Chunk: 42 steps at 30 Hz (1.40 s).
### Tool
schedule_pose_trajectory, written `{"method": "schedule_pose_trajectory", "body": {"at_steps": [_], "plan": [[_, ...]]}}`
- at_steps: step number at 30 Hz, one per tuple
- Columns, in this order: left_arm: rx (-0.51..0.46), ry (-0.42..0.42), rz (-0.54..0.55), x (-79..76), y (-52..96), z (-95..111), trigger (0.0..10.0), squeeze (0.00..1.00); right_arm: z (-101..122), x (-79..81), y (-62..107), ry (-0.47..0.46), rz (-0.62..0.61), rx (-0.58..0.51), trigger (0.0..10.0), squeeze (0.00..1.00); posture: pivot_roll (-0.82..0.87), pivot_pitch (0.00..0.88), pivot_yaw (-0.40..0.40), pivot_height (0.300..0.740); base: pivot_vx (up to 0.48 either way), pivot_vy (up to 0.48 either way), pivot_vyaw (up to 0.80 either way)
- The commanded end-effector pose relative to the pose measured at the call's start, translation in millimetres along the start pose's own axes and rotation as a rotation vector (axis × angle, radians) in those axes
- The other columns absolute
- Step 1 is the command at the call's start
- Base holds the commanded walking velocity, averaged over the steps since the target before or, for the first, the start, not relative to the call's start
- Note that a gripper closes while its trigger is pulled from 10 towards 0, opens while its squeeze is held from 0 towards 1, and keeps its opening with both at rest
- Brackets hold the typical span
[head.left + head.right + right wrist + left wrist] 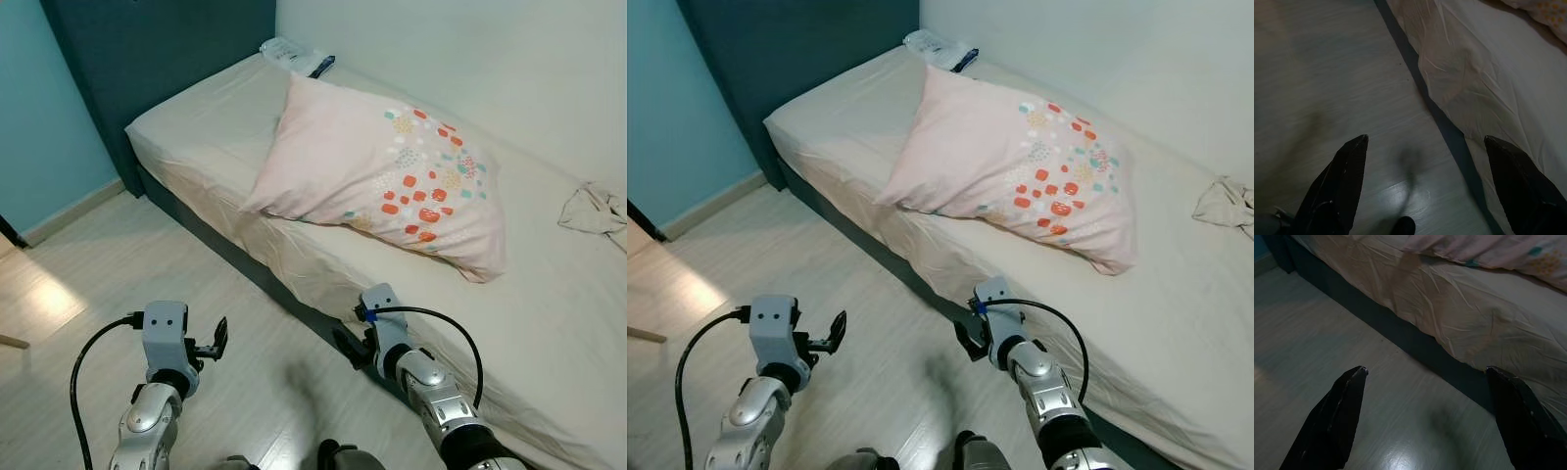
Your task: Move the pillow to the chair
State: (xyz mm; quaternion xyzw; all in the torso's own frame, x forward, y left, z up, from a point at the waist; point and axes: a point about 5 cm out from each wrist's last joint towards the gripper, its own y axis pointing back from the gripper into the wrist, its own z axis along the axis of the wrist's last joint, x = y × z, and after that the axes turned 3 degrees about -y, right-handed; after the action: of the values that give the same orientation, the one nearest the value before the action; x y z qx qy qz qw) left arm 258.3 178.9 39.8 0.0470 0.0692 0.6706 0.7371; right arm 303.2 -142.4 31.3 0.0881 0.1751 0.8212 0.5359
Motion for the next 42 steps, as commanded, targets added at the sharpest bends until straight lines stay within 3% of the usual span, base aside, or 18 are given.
{"method": "schedule_pose_trajectory", "body": {"at_steps": [1,9,17,42], "plan": [[0.018,0.003,-0.011,-2.3,4.1,-5.8,10.0,0.0,-7.5,-4.0,4.0,-0.017,-0.019,0.02,10.0,0.0,-0.11,0.217,-0.077,0.721,0.0,0.0,0.0],[0.019,-0.002,-0.019,-3.4,4.4,-5.9,10.0,0.0,-7.3,-4.4,4.5,-0.03,-0.025,0.011,10.0,0.0,-0.11,0.221,-0.075,0.721,0.12,0.0,0.0],[0.022,-0.008,-0.028,-4.4,4.5,-7.2,10.0,0.0,-8.9,-4.3,4.6,-0.037,-0.028,0.016,10.0,0.0,-0.11,0.21,-0.073,0.721,0.181,0.0,-0.8],[0.027,-0.009,-0.009,-2.8,6.2,-6.9,10.0,0.0,-6.4,-1.6,3.9,-0.027,-0.01,0.003,10.0,0.0,-0.11,0.216,-0.068,0.721,0.216,0.0,0.0]]}}
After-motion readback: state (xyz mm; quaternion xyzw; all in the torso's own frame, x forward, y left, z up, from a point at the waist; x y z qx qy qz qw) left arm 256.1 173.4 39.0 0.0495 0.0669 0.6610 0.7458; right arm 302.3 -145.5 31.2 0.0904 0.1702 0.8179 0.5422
